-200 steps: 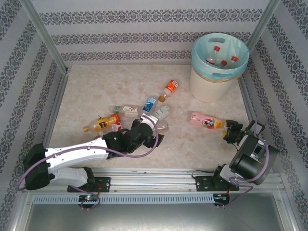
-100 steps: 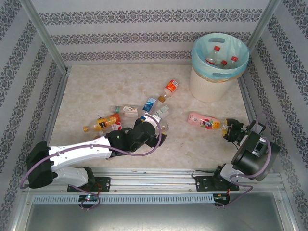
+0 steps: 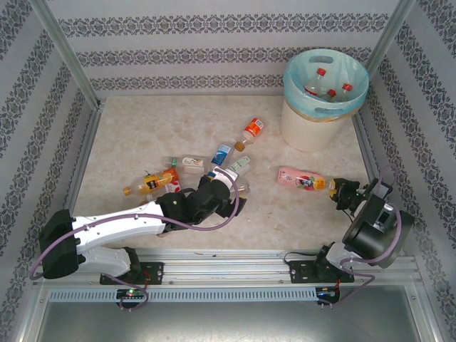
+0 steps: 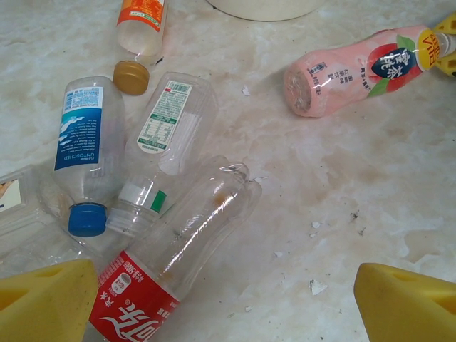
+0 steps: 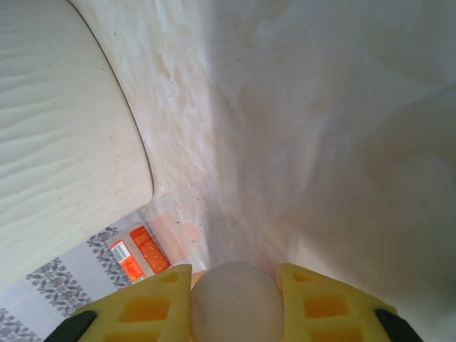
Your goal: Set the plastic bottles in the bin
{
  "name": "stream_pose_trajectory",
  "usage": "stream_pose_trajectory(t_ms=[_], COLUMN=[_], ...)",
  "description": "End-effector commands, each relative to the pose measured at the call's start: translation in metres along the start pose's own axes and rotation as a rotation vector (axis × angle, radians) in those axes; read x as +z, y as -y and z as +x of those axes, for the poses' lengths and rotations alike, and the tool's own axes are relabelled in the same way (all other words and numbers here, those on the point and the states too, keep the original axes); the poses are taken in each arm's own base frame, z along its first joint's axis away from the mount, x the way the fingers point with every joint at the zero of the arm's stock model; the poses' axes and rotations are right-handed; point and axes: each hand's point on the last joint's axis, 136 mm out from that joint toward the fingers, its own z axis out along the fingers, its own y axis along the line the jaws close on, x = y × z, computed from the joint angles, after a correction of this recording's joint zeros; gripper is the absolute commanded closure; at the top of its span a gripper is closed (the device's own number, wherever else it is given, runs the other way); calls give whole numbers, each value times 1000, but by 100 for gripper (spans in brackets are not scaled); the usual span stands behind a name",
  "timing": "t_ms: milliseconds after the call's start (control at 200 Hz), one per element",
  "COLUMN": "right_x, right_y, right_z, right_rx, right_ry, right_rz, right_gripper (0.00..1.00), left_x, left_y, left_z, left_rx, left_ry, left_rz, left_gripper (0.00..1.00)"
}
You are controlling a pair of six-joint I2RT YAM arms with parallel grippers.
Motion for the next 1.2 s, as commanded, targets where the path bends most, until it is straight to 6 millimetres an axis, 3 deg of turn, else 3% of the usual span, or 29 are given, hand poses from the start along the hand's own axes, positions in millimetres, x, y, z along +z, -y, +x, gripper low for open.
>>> stream_pose_trajectory(t_ms=[0,165,295,460,580,714,919,1024,1194], right_x=[-11,-37,-65,-92,-104,-121,-151,-170,-195], right_y=[-21,-49,-80,-123,-154,-196,-289,-344,-418], right_z=[5,15,35,85,132,179,244,251,243], right_rx=[-90,-243,-426,-643,-770,-935,-1286,-1437,-1528], right_ry=[7,80,163,161,107,92,211,391,672], right_rz=[-48,-53,-42,-94,-171,-251,-348,-334,-318], right_gripper=[85,98,100,100,100,100,100,100,100], left_x=[-8,-13,-19,-26,-28,-32,-41,-45,-61], left_y=[1,-1,-1,8,13,1,-17,-18,-16], left_z=[-25,-35,-52,-83,-115,-156,-214,-241,-276], left_rx=[0,35,42,31,39,51,23,9,3], left_ry=[62,79,105,147,175,211,276,309,365], left_rz=[14,14,32,110,171,180,174,201,214], left_gripper=[7,6,6,7,6,7,6,7,7])
